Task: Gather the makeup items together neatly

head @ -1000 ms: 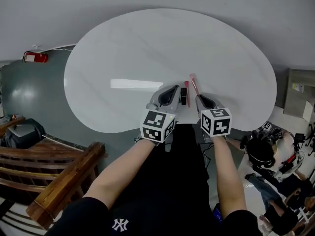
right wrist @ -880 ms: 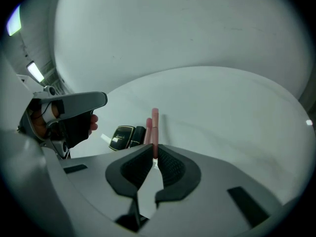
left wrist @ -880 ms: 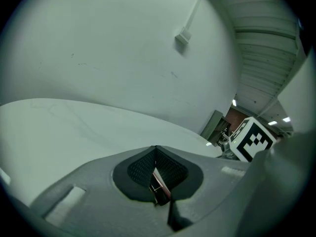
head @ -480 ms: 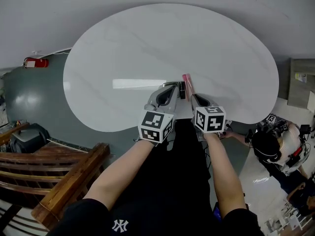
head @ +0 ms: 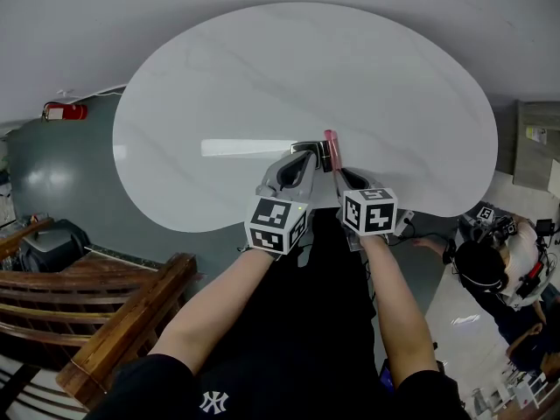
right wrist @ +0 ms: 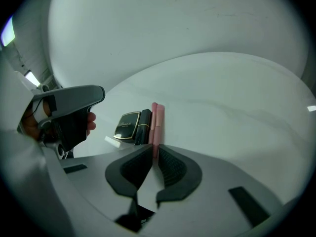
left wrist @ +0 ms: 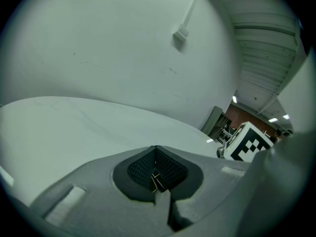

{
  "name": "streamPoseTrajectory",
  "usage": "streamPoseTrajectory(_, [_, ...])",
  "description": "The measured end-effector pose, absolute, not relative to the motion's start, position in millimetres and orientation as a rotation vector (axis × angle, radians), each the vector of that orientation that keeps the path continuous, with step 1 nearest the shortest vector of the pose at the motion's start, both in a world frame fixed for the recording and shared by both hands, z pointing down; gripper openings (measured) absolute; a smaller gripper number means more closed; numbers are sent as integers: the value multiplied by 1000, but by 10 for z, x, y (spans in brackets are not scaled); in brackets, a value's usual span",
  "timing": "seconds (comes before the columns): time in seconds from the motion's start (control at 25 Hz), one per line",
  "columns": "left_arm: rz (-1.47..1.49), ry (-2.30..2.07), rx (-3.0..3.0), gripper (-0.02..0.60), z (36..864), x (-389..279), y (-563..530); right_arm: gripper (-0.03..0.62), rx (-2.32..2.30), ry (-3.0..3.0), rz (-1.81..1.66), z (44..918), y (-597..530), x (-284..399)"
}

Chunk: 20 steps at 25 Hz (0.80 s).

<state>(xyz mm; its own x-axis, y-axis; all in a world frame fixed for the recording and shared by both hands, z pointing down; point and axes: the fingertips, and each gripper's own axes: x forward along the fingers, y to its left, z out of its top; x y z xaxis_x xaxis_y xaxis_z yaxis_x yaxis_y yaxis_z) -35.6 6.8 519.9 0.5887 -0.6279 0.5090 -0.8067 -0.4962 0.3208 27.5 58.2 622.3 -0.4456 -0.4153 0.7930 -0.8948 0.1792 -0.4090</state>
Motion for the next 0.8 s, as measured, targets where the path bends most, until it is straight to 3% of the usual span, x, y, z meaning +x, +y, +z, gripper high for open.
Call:
streamPoseTrajectory(0.24, [447,-1134,2288,8,5208,-353,84,94,1195,-1957,1216,6219,597,238])
streamPoseTrajectory(0.48, [451,-1126,2293,8,5226,-361,120,94,1198,-1961,1189,6134,645,262])
streamPoseTrajectory(0.8, [444,-1084,2337,8,5111,-332,197,20,1315,-2022,1099,5722,562,284])
